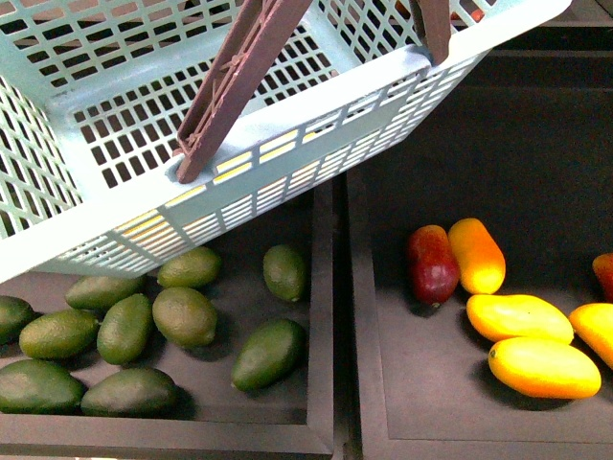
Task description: Pick lemon and mango into basket
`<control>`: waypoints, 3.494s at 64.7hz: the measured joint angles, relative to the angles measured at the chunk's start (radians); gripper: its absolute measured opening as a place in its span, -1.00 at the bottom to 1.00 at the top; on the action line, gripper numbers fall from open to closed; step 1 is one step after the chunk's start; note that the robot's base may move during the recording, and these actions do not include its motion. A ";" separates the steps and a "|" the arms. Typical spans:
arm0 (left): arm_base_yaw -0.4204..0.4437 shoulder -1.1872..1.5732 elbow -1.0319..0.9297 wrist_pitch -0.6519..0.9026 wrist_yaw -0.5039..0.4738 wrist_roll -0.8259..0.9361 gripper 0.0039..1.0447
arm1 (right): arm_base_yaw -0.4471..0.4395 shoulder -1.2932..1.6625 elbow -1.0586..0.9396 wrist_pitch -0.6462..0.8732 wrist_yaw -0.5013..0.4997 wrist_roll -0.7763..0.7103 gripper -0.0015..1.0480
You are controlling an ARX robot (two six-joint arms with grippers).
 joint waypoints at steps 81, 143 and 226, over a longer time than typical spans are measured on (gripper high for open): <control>-0.002 0.000 0.001 0.000 -0.002 0.001 -0.73 | 0.000 -0.004 0.000 -0.003 0.002 -0.002 0.83; 0.227 0.311 0.286 -0.190 -0.419 -0.120 -0.73 | -0.003 -0.005 -0.001 -0.003 -0.002 -0.003 0.83; 0.357 0.373 -0.014 0.013 -0.476 -0.697 0.79 | -0.004 -0.005 -0.001 -0.003 -0.002 -0.002 0.83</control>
